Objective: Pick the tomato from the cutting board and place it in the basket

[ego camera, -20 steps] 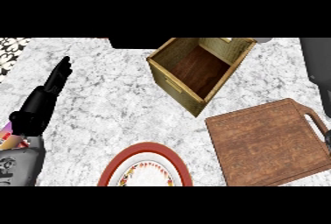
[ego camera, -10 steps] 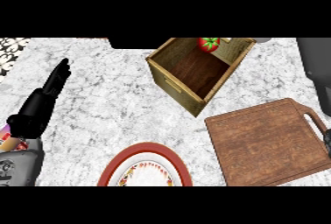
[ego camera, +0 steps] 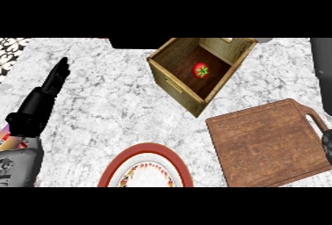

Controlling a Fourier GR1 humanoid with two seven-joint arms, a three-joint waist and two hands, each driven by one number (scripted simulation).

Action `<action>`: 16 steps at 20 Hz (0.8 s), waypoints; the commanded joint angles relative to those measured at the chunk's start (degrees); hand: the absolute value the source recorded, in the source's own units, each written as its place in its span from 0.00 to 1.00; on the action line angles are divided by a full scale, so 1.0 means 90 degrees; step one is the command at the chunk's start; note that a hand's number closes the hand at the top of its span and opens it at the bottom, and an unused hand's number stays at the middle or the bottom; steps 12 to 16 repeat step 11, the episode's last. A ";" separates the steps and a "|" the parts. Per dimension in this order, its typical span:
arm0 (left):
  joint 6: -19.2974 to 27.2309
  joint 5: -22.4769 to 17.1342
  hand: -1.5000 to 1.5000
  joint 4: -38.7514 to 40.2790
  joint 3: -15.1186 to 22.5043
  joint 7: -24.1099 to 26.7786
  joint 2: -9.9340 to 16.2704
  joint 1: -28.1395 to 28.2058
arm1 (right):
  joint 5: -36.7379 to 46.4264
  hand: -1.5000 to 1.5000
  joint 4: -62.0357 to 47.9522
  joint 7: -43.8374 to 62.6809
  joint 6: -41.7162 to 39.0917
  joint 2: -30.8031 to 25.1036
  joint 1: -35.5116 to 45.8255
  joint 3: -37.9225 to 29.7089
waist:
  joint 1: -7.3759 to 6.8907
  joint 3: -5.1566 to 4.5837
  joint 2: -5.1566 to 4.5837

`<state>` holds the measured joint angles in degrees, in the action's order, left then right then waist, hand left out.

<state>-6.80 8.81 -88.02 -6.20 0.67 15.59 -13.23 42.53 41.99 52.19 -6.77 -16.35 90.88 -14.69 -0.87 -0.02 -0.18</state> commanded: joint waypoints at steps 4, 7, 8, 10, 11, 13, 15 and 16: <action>0.0085 0.0080 0.50 -0.0126 0.0065 0.0176 -0.0117 0.0291 | 0.0283 0.00 0.0551 0.0163 0.1853 -0.0572 -0.0421 -0.0534 | 0.0036 0.0002 0.0008; -0.0078 -0.0113 0.50 -0.0010 -0.0118 0.0153 0.0014 0.0228 | 0.0299 0.00 0.0980 0.0351 0.2037 -0.0870 -0.0669 -0.0709 | 0.0157 0.0003 0.0040; 0.0015 0.0003 0.50 -0.0225 -0.0079 -0.0213 0.0039 0.0126 | 0.0199 0.00 0.1227 0.0229 0.1899 -0.0964 -0.0885 -0.0741 | 0.0176 0.0009 0.0060; 0.0003 -0.0002 0.50 0.0012 -0.0124 0.0023 0.0026 0.0215 | 0.0119 0.00 0.1610 0.0232 0.1817 -0.1291 -0.1227 -0.0923 | 0.0256 0.0008 0.0067; 0.0036 0.0007 0.50 -0.0083 -0.0137 0.0063 0.0005 0.0374 | 0.0213 0.00 0.2035 0.0344 0.1915 -0.1133 -0.1659 -0.0811 | 0.0268 0.0008 0.0088; 0.0036 0.0007 0.50 -0.0083 -0.0137 0.0063 0.0005 0.0374 | 0.0213 0.00 0.2035 0.0344 0.1915 -0.1133 -0.1659 -0.0811 | 0.0268 0.0008 0.0088; 0.0036 0.0007 0.50 -0.0083 -0.0137 0.0063 0.0005 0.0374 | 0.0213 0.00 0.2035 0.0344 0.1915 -0.1133 -0.1659 -0.0811 | 0.0268 0.0008 0.0088; 0.0036 0.0007 0.50 -0.0083 -0.0137 0.0063 0.0005 0.0374 | 0.0213 0.00 0.2035 0.0344 0.1915 -0.1133 -0.1659 -0.0811 | 0.0268 0.0008 0.0088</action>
